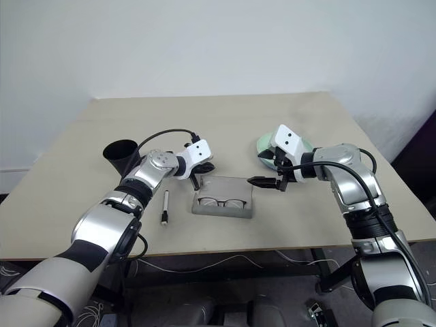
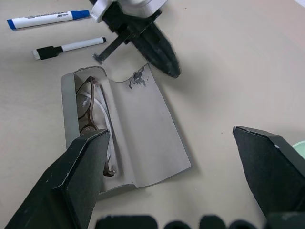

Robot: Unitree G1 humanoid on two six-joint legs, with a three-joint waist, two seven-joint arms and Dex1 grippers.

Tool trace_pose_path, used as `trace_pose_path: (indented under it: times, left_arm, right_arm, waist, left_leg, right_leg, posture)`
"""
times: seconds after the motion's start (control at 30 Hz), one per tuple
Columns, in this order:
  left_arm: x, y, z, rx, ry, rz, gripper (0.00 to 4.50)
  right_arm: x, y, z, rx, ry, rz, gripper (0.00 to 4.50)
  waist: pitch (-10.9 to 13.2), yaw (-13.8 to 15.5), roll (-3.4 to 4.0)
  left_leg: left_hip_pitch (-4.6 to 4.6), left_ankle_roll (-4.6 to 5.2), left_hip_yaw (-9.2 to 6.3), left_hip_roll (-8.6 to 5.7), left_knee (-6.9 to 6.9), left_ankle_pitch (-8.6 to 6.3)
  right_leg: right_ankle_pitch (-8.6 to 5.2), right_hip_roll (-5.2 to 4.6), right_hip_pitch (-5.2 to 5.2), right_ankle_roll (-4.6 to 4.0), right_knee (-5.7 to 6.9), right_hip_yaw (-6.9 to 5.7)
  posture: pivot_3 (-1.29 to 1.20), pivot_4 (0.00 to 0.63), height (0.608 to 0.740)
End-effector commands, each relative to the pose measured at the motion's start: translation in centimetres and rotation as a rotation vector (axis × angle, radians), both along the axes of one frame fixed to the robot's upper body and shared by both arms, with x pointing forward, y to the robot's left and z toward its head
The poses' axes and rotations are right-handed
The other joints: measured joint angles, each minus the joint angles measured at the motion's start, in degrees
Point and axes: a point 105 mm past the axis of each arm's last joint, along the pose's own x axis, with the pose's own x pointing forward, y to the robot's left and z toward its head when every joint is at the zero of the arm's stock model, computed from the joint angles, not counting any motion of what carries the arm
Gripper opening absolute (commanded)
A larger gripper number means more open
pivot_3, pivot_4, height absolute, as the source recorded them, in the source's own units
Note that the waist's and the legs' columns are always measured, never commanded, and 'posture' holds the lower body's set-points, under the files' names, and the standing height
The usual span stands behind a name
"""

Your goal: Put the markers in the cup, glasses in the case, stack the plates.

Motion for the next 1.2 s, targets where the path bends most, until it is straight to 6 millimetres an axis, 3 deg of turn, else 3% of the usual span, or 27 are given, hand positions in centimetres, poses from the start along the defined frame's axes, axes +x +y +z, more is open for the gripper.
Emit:
trace_pose_path:
  times: [0.03, 0.2, 0.6, 0.9, 1.07, 1.2]
  left_arm:
    - [-1.1, -0.7, -0.3, 0.024, 0.034, -0.112, 0.02]
    - [-2.5, -1.0, -0.6, 0.009, 0.107, -0.217, 0.02]
    - [-4.2, -0.3, 1.4, 0.006, 0.146, -0.383, 0.02]
    - [-8.0, 0.3, -0.2, 0.038, 0.194, -0.486, 0.02]
    - [-7.5, 0.4, 0.0, 0.015, 0.132, -0.407, 0.02]
    - [-4.7, 0.3, 2.8, -0.066, -0.02, -0.2, 0.02]
  right_arm:
    - [0.0, 0.6, 1.7, 0.02, -0.06, 0.026, 4.5]
    - [-0.1, 0.6, 1.6, 0.021, -0.059, 0.027, 4.5]
    - [0.1, 0.5, 1.7, 0.017, -0.062, 0.028, 4.5]
    - [0.2, 0.5, 1.7, 0.015, -0.064, 0.031, 4.5]
    - [0.2, 0.6, 1.7, 0.014, -0.064, 0.036, 4.5]
    - [0.2, 0.7, 1.7, 0.014, -0.062, 0.04, 4.5]
  waist:
    - [-0.01, 0.0, 0.0]
    - [-0.06, 0.09, 0.0]
    - [-0.07, -0.28, -0.02]
    - [-0.08, -0.15, 0.01]
    - [-0.08, -0.02, 0.01]
    - [-0.08, 0.01, 0.01]
  left_leg:
    - [0.0, 0.0, 0.0, 0.0, 0.0, 0.0]
    - [0.02, 0.06, 0.0, 0.0, 0.0, -0.04]
    - [0.02, 0.12, 0.02, -0.05, 0.02, -0.08]
    - [0.07, 0.13, 0.03, -0.04, 0.03, -0.08]
    - [0.14, 0.12, 0.03, -0.04, 0.02, -0.08]
    - [0.17, 0.12, 0.03, -0.04, 0.06, -0.08]
  right_leg:
    - [0.0, 0.0, 0.0, 0.0, 0.0, 0.0]
    - [0.0, -0.02, 0.05, 0.0, -0.02, -0.01]
    - [0.0, -0.05, -0.02, -0.01, 0.04, 0.02]
    - [0.01, -0.04, 0.03, -0.03, 0.04, 0.07]
    - [0.01, -0.02, 0.09, -0.03, 0.04, 0.07]
    - [0.0, -0.02, 0.13, -0.01, 0.05, 0.06]
  posture:
    - [0.0, 0.0, 0.74]
    - [0.0, 0.0, 0.74]
    - [0.0, 0.0, 0.74]
    - [0.0, 0.0, 0.74]
    - [0.0, 0.0, 0.74]
    - [0.0, 0.0, 0.74]
